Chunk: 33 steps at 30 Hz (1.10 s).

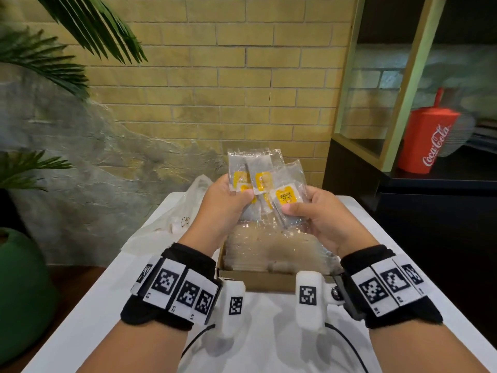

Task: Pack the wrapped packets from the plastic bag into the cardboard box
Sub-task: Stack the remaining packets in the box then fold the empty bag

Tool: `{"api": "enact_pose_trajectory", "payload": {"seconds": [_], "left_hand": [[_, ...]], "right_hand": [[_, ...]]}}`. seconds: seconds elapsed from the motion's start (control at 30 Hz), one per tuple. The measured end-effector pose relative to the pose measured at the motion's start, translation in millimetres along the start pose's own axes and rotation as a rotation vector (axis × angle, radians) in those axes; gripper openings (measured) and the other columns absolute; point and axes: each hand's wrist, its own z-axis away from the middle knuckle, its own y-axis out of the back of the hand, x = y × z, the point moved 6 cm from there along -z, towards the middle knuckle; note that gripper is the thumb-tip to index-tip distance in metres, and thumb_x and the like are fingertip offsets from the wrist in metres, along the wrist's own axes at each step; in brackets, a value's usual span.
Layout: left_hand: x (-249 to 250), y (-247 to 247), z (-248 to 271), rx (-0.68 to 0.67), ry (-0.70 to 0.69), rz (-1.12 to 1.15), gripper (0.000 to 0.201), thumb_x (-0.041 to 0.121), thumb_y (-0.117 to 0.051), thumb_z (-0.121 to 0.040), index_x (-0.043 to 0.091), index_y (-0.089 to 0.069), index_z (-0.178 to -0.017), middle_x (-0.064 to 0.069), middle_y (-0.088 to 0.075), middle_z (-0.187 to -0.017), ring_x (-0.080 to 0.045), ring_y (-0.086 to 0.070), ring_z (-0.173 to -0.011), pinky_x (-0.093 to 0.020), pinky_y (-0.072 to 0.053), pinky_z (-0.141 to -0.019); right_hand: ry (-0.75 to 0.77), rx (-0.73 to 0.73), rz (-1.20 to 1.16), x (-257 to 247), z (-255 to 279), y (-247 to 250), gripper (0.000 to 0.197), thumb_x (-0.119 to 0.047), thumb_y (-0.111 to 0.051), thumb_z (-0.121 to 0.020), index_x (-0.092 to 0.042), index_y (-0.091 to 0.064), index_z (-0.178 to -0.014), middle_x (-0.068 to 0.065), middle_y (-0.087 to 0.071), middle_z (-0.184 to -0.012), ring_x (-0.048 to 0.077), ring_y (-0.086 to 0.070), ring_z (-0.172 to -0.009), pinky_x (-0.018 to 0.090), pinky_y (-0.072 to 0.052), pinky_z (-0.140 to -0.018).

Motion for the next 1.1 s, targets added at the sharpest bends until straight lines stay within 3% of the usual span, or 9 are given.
{"api": "enact_pose_trajectory", "payload": {"seconds": [0.17, 0.33, 0.47, 0.53, 0.63, 0.7, 0.83, 0.97, 1.1], "left_hand": [[-1.2, -0.6, 0.5, 0.051, -0.019, -0.012, 0.014, 0.009, -0.063, -0.087, 0.022, -0.060, -0.085, 0.000, -0.070, -0.081, -0.013, -0.067, -0.067, -0.021, -0.050, -0.049], [-5.1, -8.4, 1.4, 0.022, 0.040, -0.024, 0.009, 0.020, -0.051, -0.096, 0.020, -0.060, -0.096, 0.002, -0.066, -0.074, -0.004, -0.061, -0.053, -0.020, -0.046, -0.046], [-0.2, -2.8, 0.4, 0.015, 0.076, 0.012, 0.016, 0.013, -0.042, -0.099, 0.022, -0.054, -0.094, -0.001, -0.064, -0.081, -0.007, -0.060, -0.057, -0.017, -0.050, -0.049], [0.7, 2.8, -1.2, 0.011, 0.075, -0.060, 0.018, 0.010, -0.042, -0.098, 0.022, -0.054, -0.095, -0.002, -0.066, -0.084, -0.008, -0.058, -0.060, -0.018, -0.051, -0.053], [4.6, 5.6, -8.5, 0.000, 0.049, -0.332, 0.015, 0.013, -0.046, -0.095, 0.016, -0.056, -0.085, -0.008, -0.055, -0.081, -0.019, -0.052, -0.071, -0.031, -0.046, -0.068], [7.3, -1.7, -15.6, -0.069, 0.061, -0.577, 0.017, 0.015, -0.049, -0.094, 0.015, -0.057, -0.078, -0.006, -0.049, -0.073, -0.020, -0.047, -0.070, -0.029, -0.037, -0.066], [12.0, -27.7, -29.6, -0.263, 0.081, -1.110, 0.028, 0.017, -0.045, -0.097, 0.001, -0.057, -0.118, -0.009, -0.054, -0.086, -0.023, -0.046, -0.080, -0.028, -0.037, -0.067], [3.5, -47.6, -41.4, -0.424, 0.060, -1.462, 0.027, 0.005, -0.041, -0.096, 0.000, -0.059, -0.114, -0.013, -0.056, -0.096, -0.026, -0.048, -0.084, -0.034, -0.042, -0.075], [-7.0, -57.7, -45.1, -0.497, 0.087, -1.613, 0.030, 0.006, -0.042, -0.095, 0.004, -0.059, -0.119, -0.009, -0.053, -0.094, -0.025, -0.049, -0.083, -0.031, -0.040, -0.072]], "right_hand": [[-0.069, -0.039, -0.130, 7.0, -2.5, -5.2, 0.024, 0.000, -0.064, -0.079, -0.007, -0.063, -0.103, 0.011, -0.068, -0.094, 0.022, -0.063, -0.081, 0.035, -0.053, -0.073], [-0.109, 0.004, -0.176, 8.9, -3.0, -4.9, 0.031, -0.001, -0.065, -0.079, 0.000, -0.058, -0.109, 0.017, -0.064, -0.100, 0.029, -0.059, -0.090, 0.045, -0.047, -0.089], [-0.052, 0.093, -0.237, -3.7, -0.9, 19.1, 0.031, -0.004, -0.066, -0.078, -0.005, -0.054, -0.107, 0.010, -0.065, -0.090, 0.022, -0.061, -0.077, 0.035, -0.050, -0.076], [-0.013, 0.145, -0.278, -11.5, 1.0, 35.9, 0.030, -0.002, -0.065, -0.078, -0.004, -0.056, -0.106, 0.012, -0.064, -0.092, 0.027, -0.060, -0.084, 0.044, -0.048, -0.086], [0.050, 0.209, -0.236, -24.6, 6.6, 53.8, 0.016, -0.001, -0.064, -0.080, -0.009, -0.059, -0.092, 0.011, -0.066, -0.091, 0.027, -0.061, -0.088, 0.047, -0.046, -0.092], [0.077, 0.233, -0.212, -29.2, 9.9, 58.7, 0.012, 0.000, -0.063, -0.081, -0.011, -0.060, -0.087, 0.009, -0.067, -0.089, 0.025, -0.063, -0.089, 0.044, -0.051, -0.087], [0.085, 0.240, -0.222, -31.5, 12.1, 58.3, 0.013, 0.000, -0.062, -0.083, -0.012, -0.061, -0.084, 0.008, -0.068, -0.086, 0.024, -0.065, -0.087, 0.044, -0.053, -0.084], [0.091, 0.232, -0.231, -33.8, 14.7, 58.1, 0.011, -0.001, -0.063, -0.083, -0.012, -0.063, -0.086, 0.011, -0.069, -0.094, 0.032, -0.066, -0.098, 0.049, -0.052, -0.089], [0.081, 0.233, -0.253, -32.8, 15.8, 60.2, 0.011, -0.001, -0.063, -0.082, -0.011, -0.063, -0.085, 0.017, -0.068, -0.104, 0.036, -0.063, -0.106, 0.056, -0.048, -0.093]]}}
